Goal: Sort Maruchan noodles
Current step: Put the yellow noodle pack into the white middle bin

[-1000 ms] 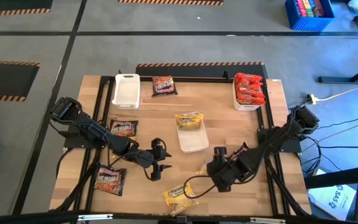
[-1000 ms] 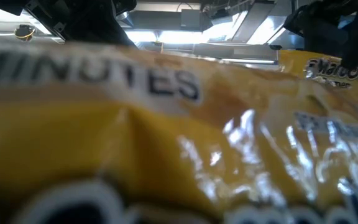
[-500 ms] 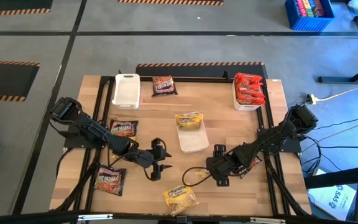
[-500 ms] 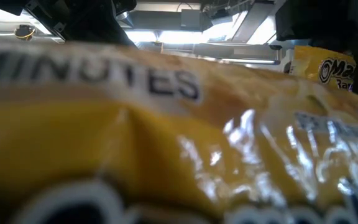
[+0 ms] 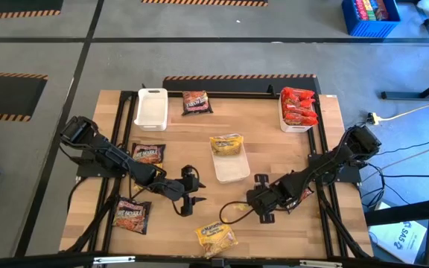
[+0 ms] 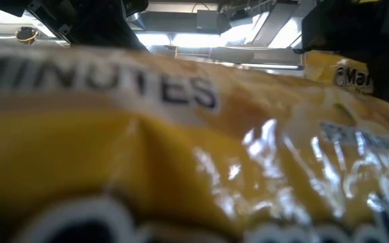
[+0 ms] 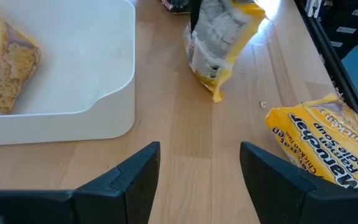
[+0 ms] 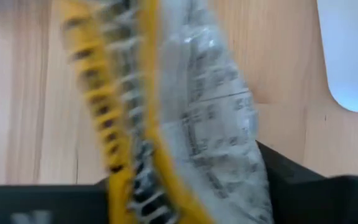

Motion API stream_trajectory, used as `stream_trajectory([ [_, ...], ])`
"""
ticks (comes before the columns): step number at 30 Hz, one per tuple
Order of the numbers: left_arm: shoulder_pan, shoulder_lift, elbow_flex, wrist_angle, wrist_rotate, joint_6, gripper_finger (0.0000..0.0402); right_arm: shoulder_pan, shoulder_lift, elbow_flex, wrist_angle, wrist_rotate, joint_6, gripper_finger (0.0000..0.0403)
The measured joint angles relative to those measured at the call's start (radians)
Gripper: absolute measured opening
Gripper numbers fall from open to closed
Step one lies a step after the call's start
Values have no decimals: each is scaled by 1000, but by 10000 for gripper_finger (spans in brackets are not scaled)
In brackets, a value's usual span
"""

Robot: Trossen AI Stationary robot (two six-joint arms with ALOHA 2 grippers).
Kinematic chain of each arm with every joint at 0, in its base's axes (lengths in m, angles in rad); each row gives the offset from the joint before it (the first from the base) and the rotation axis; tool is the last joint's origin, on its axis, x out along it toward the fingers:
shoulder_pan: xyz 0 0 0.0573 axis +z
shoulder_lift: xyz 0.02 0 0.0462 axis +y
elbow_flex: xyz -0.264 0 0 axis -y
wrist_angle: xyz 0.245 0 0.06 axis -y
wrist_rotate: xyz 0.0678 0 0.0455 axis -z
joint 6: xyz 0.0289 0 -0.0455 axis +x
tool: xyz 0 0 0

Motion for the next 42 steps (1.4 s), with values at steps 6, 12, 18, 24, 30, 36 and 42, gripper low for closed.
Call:
stream_trajectory([
  [6, 0, -5, 0, -5, 25, 2, 215, 0, 0, 2, 0, -1, -17, 87],
  [12, -4, -28, 1, -12, 28, 20, 215, 0, -1, 52, -59, -5, -17, 101],
  [18, -13, -65, 2, -52, 26, 22, 215, 0, -1, 203, -206, -4, -61, 97],
  [24, -29, -76, 1, -63, 23, 22, 215, -23, -2, 367, -376, 76, -137, 99],
  [30, -29, -76, 1, -60, 14, 22, 215, -141, -2, 465, -415, 93, -278, 107],
  [36, -29, -76, 1, -55, -9, 22, 215, -308, -2, 474, -411, 67, -391, 109],
  [42, -29, -76, 1, -55, -26, 28, 215, -445, -2, 474, -363, -51, -456, 110],
])
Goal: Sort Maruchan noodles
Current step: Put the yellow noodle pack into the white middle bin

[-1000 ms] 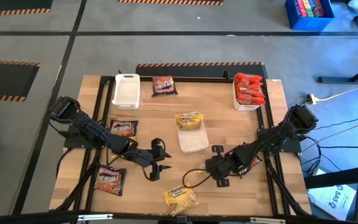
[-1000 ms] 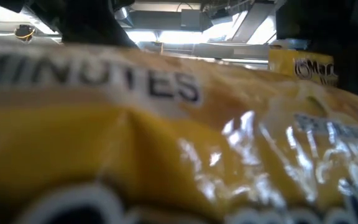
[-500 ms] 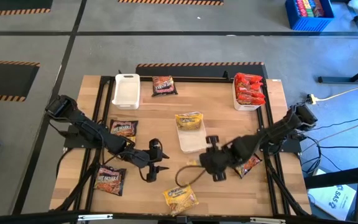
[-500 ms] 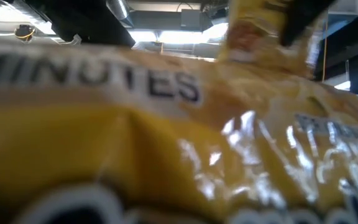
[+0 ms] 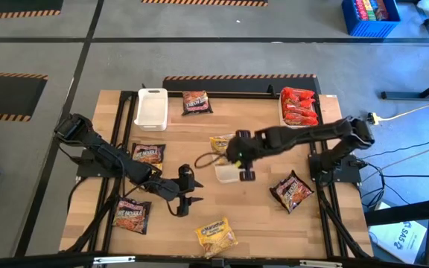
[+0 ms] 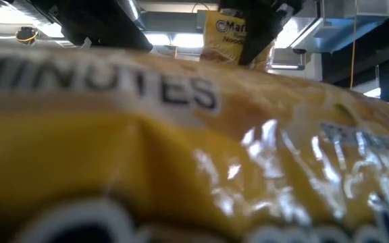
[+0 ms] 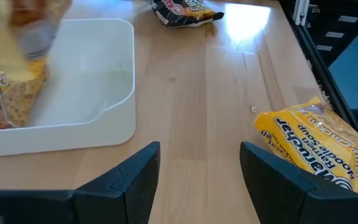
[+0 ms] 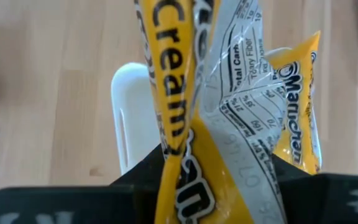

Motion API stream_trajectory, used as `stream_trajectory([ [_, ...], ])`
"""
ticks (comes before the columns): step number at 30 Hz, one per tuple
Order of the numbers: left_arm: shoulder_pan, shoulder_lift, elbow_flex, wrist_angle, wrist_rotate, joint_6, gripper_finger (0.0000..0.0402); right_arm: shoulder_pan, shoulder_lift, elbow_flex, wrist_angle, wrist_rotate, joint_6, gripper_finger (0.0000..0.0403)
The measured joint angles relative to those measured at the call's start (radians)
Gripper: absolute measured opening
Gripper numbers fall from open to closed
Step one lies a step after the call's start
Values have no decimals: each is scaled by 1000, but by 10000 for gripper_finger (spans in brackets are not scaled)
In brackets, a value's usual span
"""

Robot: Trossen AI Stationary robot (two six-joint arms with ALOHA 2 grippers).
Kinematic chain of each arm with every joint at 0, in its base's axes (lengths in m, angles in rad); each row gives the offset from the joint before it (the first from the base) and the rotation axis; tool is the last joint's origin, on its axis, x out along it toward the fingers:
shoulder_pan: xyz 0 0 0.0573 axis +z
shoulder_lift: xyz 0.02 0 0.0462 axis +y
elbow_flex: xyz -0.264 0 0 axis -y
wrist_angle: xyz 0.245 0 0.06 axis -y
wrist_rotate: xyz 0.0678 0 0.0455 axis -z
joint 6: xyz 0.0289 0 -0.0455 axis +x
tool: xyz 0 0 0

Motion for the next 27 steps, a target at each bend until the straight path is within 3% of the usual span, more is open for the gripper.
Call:
stream_trajectory([
  [11, 0, 0, 0, 0, -1, 1, 215, -162, 39, 0, 6, -145, -26, 110],
  [27, 0, 1, -1, 0, -2, 2, 215, -183, 170, 0, 6, -137, -78, 111],
])
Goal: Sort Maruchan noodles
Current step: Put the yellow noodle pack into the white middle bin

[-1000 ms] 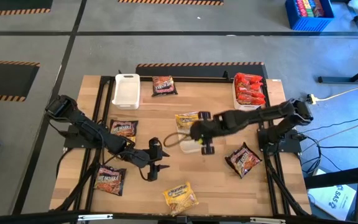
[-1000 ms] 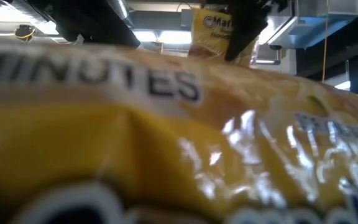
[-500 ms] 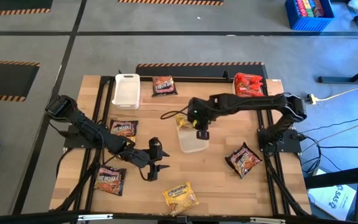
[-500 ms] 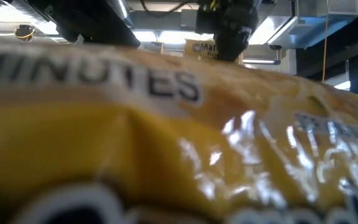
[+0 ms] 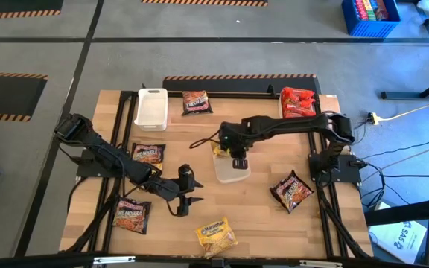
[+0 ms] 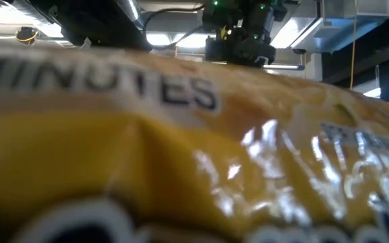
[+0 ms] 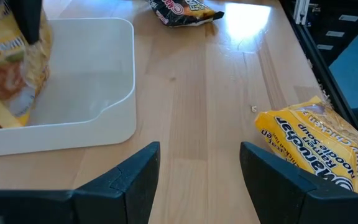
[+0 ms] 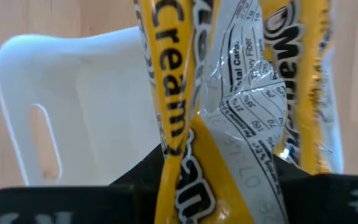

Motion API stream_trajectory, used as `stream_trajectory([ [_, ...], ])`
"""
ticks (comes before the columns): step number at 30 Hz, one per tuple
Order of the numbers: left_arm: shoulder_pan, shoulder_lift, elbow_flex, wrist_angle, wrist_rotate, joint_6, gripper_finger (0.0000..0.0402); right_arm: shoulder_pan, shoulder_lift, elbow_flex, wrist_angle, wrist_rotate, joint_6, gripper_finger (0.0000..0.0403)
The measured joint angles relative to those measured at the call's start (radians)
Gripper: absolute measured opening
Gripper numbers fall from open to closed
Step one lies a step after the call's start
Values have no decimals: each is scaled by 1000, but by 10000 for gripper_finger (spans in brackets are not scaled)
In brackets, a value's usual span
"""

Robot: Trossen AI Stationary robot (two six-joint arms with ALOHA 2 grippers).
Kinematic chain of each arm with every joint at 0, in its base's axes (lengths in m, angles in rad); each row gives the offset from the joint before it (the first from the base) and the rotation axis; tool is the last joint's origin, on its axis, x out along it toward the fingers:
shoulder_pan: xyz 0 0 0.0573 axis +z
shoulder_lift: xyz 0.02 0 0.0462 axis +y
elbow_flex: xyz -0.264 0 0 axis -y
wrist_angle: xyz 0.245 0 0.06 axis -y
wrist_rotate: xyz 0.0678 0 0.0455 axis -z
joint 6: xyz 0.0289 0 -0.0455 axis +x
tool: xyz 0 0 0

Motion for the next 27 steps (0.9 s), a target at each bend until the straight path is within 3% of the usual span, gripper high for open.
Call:
stream_trajectory([
  [13, 0, 0, 0, 0, 0, 0, 215, 0, 104, 0, 49, -34, -25, 111],
  [27, 0, 0, 0, 0, 1, 1, 215, 0, 132, 0, 68, 24, -27, 111],
])
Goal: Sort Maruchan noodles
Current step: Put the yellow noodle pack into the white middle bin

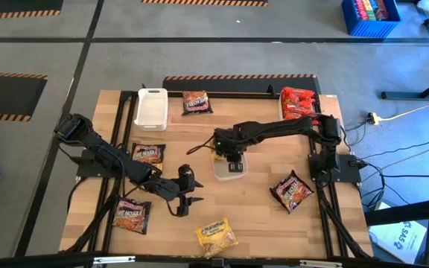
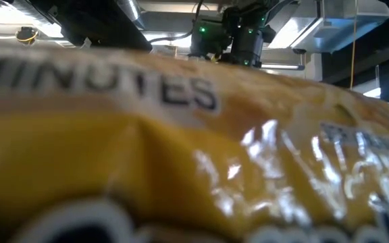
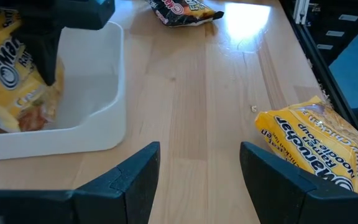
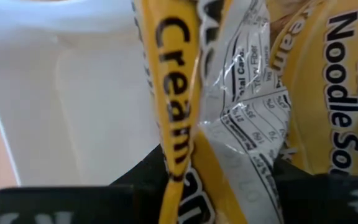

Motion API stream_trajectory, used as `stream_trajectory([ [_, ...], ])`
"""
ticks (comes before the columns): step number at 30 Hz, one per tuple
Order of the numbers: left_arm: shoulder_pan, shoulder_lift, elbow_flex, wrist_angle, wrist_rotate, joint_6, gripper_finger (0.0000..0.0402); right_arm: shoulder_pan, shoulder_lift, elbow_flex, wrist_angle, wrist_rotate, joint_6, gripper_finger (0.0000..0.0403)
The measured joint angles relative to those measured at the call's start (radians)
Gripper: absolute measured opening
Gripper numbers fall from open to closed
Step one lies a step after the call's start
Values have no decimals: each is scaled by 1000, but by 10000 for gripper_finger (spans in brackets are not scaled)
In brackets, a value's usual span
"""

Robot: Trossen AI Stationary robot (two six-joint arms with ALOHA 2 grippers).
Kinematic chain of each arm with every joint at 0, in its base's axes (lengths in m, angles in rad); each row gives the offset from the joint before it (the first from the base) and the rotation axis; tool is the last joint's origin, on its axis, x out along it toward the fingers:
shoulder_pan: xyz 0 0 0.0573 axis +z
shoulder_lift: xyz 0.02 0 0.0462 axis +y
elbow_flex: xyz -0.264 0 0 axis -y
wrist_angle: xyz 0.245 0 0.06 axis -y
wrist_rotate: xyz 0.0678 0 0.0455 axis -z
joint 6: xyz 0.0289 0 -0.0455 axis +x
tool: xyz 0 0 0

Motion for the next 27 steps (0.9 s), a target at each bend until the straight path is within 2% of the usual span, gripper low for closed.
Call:
stream_trajectory([
  [7, 0, 0, 0, 0, 3, 0, 215, 0, -7, 0, -1, 15, 10, 115],
  [19, 0, 0, 0, 0, 28, 0, 215, 0, -15, 0, -21, 92, 17, 226],
  [27, 0, 0, 0, 0, 28, 0, 215, 0, -56, 0, -26, 184, 43, 243],
])
